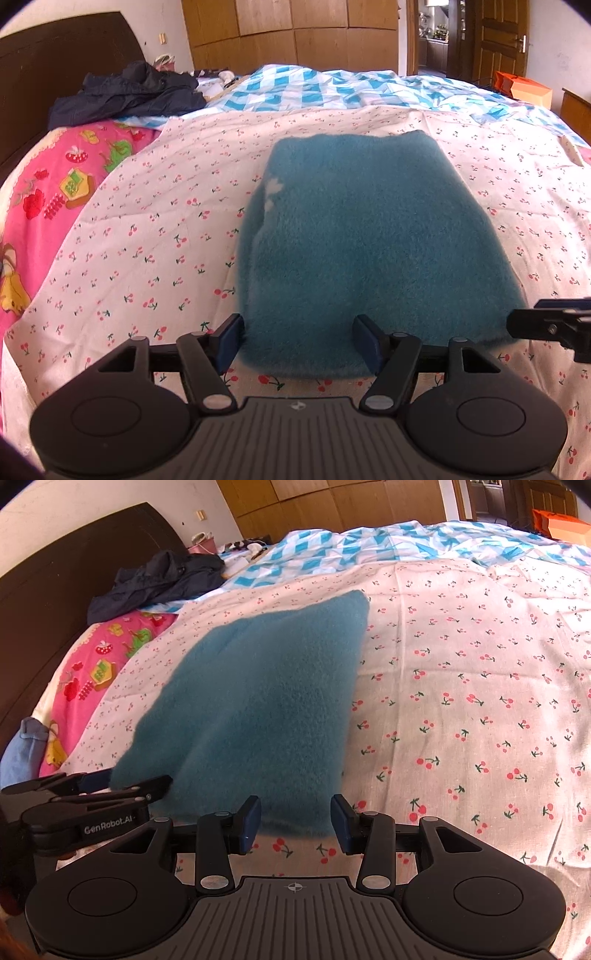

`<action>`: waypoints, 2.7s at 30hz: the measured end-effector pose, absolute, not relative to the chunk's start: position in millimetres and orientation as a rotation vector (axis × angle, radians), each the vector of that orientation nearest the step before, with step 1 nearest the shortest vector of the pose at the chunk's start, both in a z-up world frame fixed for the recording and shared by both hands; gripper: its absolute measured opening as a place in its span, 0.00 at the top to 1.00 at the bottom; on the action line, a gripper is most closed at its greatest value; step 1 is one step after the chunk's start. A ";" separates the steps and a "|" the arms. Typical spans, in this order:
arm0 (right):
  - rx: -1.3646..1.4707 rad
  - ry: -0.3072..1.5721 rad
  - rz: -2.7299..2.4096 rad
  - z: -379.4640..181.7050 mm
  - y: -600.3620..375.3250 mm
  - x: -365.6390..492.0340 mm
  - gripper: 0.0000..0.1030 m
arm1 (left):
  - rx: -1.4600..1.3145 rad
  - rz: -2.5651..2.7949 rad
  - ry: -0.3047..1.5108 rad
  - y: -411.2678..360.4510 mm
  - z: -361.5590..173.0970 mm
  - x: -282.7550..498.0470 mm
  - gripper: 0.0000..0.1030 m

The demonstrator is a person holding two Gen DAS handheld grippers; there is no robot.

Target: Fold small clothes

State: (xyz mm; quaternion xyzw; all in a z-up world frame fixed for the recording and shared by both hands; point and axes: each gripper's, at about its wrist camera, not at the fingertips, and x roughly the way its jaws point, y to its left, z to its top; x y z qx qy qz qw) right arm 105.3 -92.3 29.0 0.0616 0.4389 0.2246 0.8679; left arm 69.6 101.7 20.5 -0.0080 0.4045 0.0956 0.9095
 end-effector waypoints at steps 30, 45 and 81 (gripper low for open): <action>0.127 0.928 0.462 24.0 -101.0 89.6 0.53 | -0.007 0.116 0.825 80.9 35.5 35.2 0.32; 0.129 0.906 0.453 34.0 -101.0 104.2 0.48 | -0.033 0.077 0.821 91.9 43.6 38.3 0.31; 0.071 0.958 0.496 13.5 -38.2 179.1 0.28 | -0.320 0.019 0.843 196.6 -7.6 110.1 0.16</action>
